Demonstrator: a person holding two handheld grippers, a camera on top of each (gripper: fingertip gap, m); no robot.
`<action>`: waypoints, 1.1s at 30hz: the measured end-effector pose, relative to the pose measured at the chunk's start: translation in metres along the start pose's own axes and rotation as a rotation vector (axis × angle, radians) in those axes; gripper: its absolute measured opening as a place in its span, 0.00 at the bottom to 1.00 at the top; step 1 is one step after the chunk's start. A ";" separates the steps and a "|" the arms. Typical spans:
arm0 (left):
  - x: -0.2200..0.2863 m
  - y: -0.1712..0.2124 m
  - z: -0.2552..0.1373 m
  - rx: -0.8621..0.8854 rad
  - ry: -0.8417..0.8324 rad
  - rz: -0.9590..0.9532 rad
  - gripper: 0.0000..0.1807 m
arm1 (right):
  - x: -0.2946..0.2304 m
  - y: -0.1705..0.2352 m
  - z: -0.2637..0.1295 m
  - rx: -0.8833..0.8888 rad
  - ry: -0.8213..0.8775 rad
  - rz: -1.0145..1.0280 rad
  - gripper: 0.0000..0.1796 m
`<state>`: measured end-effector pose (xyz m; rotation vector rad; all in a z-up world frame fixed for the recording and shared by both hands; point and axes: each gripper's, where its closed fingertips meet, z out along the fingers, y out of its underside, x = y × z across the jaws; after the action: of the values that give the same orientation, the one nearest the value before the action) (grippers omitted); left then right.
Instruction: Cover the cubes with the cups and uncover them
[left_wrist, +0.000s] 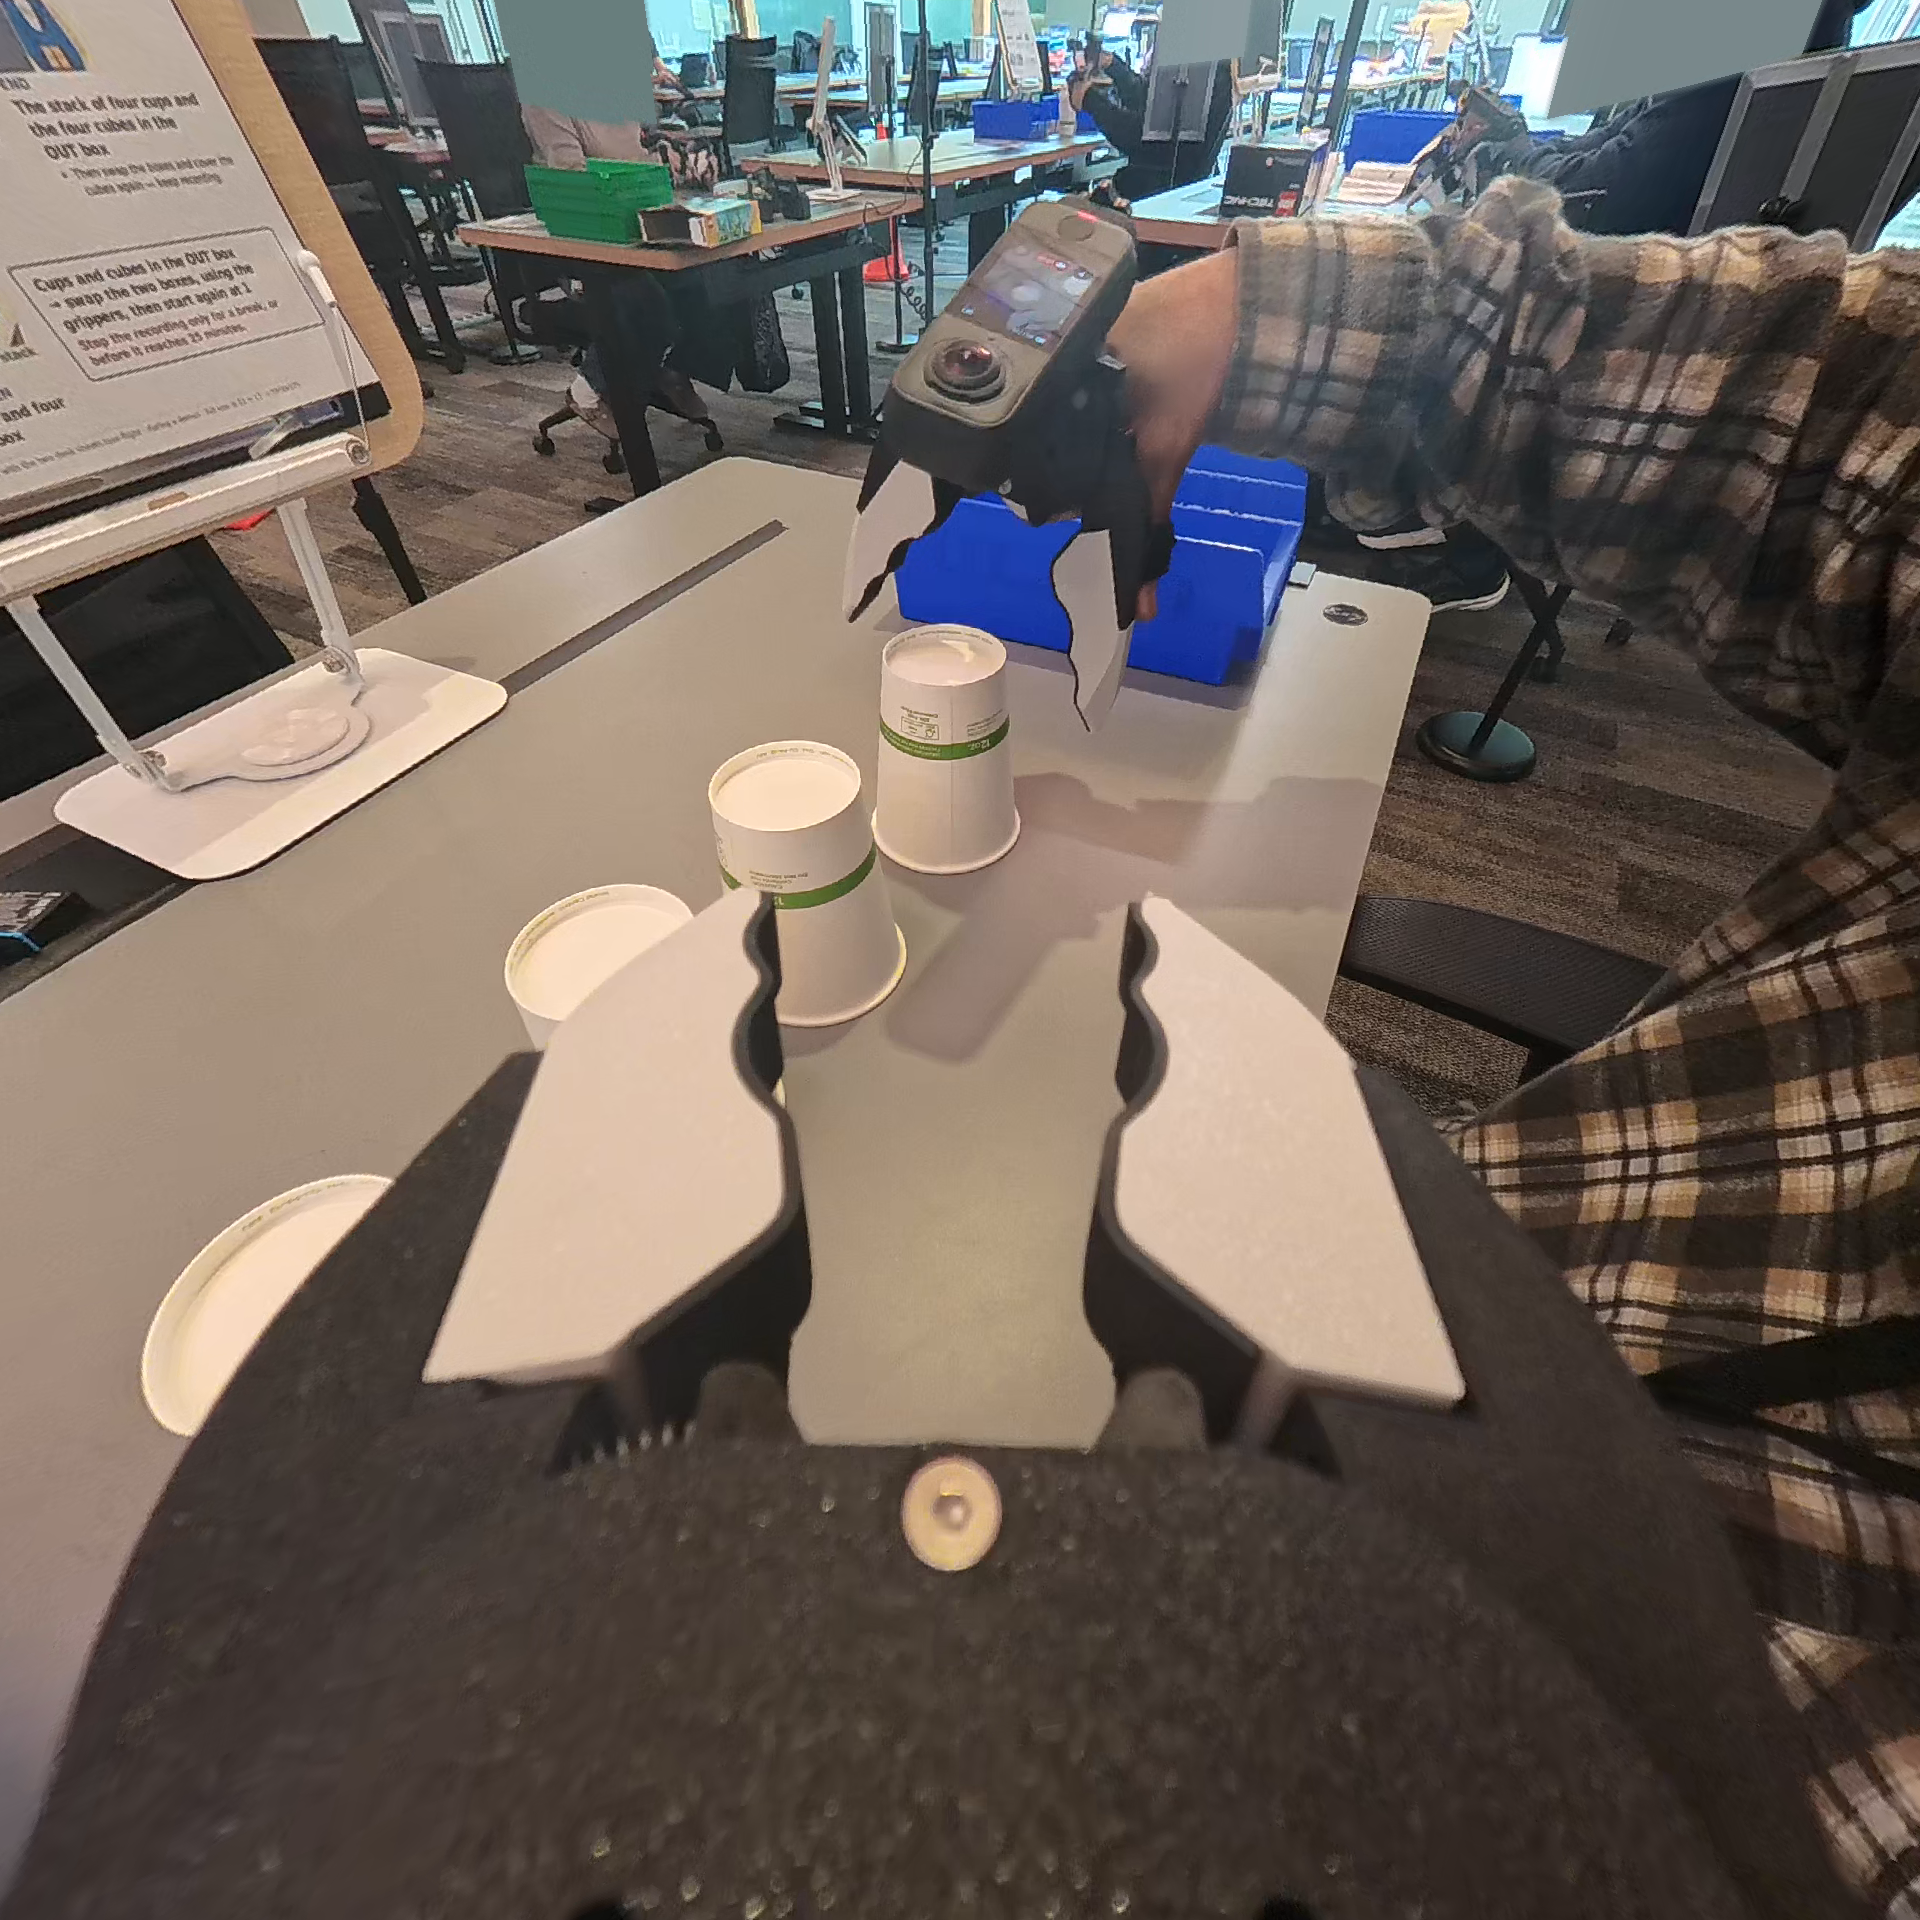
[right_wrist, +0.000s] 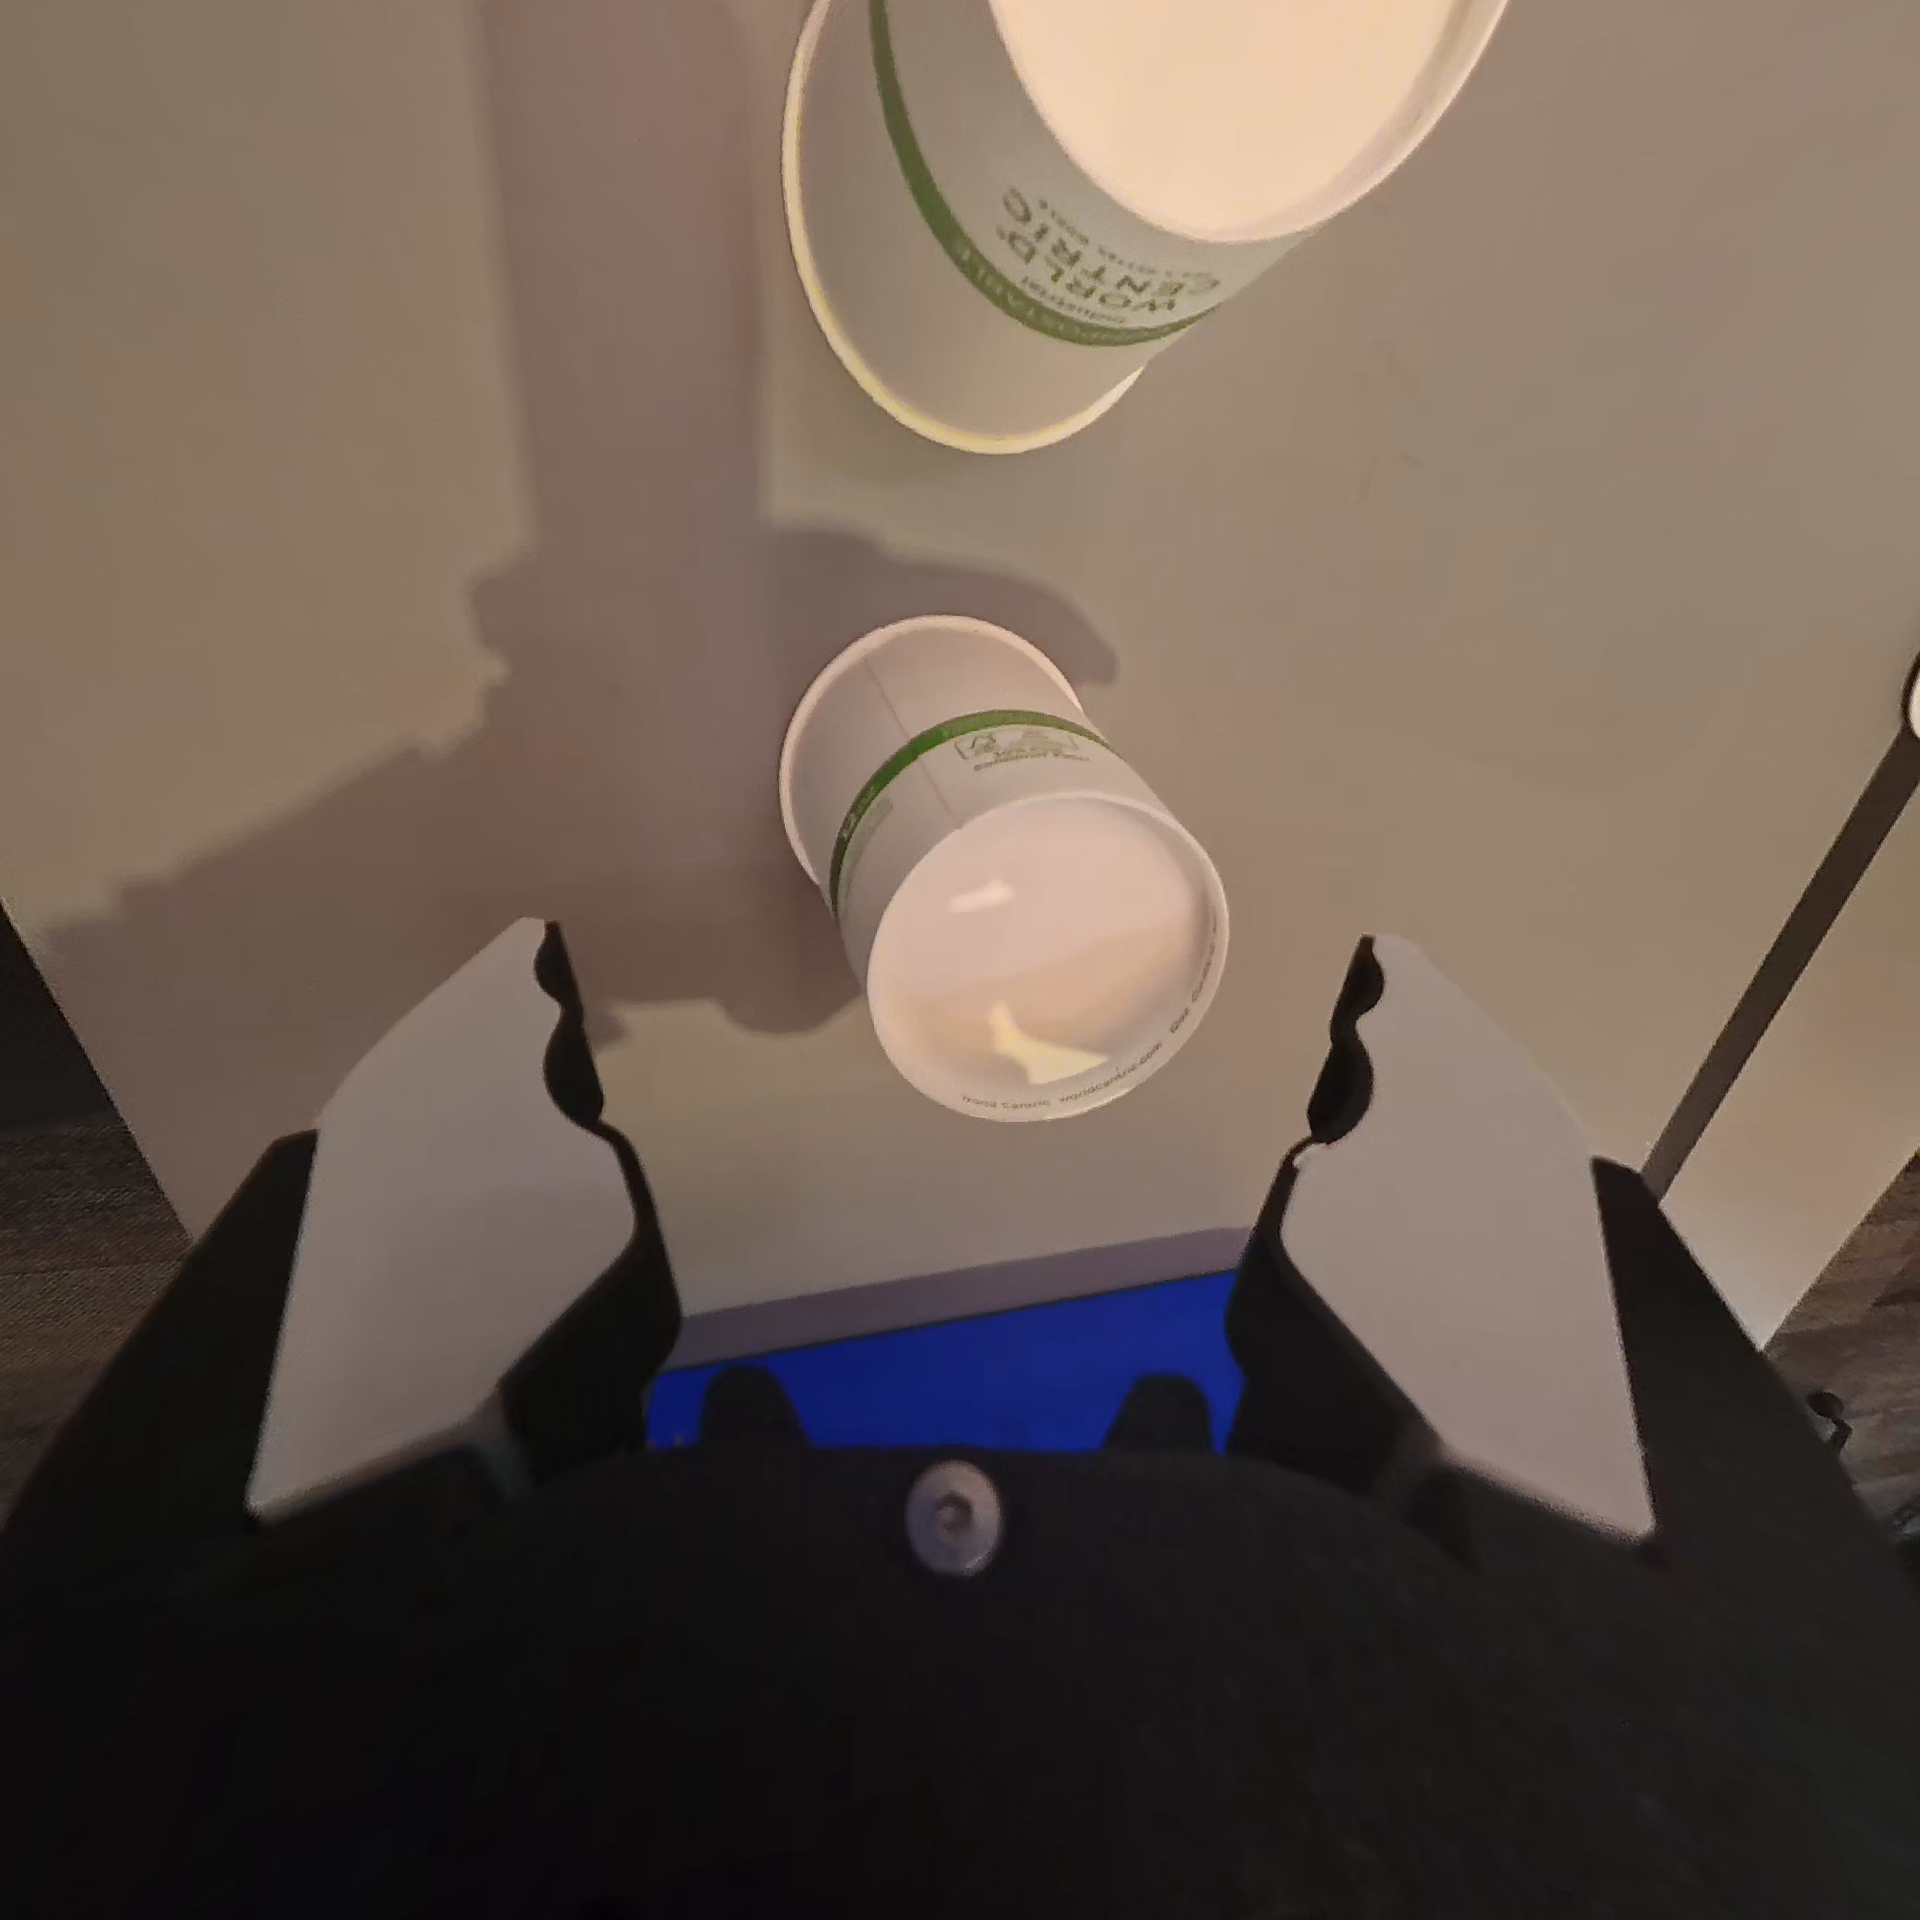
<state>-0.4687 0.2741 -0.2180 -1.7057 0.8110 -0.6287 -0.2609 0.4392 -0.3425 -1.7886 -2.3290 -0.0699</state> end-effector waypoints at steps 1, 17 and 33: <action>0.000 0.000 0.000 0.000 0.000 0.000 0.34 | 0.000 0.000 0.001 -0.001 -0.002 0.001 0.74; -0.001 0.003 0.001 -0.017 0.002 -0.001 0.34 | 0.000 0.001 0.016 -0.024 -0.060 0.008 0.71; 0.000 0.005 0.002 -0.030 0.000 0.007 0.34 | -0.003 0.003 0.028 -0.076 -0.104 -0.004 0.67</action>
<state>-0.4683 0.2750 -0.2237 -1.7296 0.8299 -0.6138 -0.2610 0.4414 -0.3706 -1.8664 -2.4323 -0.0682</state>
